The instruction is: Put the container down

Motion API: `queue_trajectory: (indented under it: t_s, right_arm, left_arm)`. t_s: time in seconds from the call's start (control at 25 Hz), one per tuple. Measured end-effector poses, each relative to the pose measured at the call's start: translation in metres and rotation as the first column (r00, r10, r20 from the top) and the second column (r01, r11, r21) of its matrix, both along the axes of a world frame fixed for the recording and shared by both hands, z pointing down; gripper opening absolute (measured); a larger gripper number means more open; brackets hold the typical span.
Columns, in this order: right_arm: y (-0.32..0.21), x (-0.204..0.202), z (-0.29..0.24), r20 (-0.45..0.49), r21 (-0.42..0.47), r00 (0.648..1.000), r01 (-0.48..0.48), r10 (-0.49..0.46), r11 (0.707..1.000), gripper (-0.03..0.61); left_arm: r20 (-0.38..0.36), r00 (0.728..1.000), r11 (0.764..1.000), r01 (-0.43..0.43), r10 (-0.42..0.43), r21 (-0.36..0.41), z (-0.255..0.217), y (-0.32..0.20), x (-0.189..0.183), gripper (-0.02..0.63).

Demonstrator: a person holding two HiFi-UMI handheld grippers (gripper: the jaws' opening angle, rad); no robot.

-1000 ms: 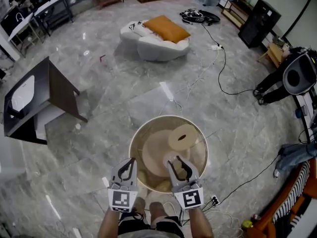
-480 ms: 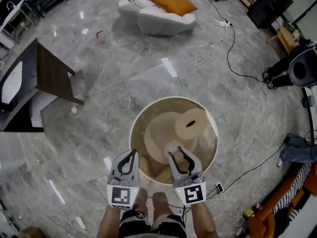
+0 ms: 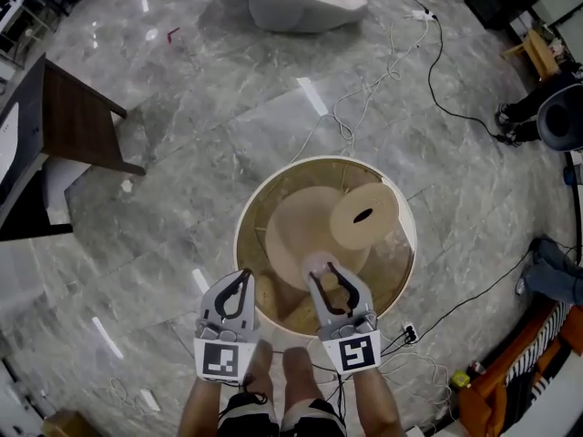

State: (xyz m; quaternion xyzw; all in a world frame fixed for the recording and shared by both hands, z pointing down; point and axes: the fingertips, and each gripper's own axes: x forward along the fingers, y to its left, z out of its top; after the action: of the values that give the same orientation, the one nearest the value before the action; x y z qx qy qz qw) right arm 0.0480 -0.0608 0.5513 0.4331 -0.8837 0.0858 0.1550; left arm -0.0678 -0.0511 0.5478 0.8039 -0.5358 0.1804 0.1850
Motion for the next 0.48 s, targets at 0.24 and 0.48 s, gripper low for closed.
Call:
queue_trajectory:
  t_s: [0.24, 0.48]
  right_arm:
    - [-0.004, -0.006, 0.047, -0.01, -0.037, 1.0, 0.006, -0.007, 0.999, 0.133]
    - [-0.015, -0.01, 0.085, -0.003, -0.034, 1.0, -0.002, 0.002, 0.999, 0.133]
  left_arm:
    - [0.003, 1.0, 0.999, 0.0, 0.0, -0.04, 0.048, -0.003, -0.008, 0.02]
    - [-0.006, 1.0, 0.997, 0.01, -0.01, -0.072, 0.09, -0.006, -0.015, 0.02]
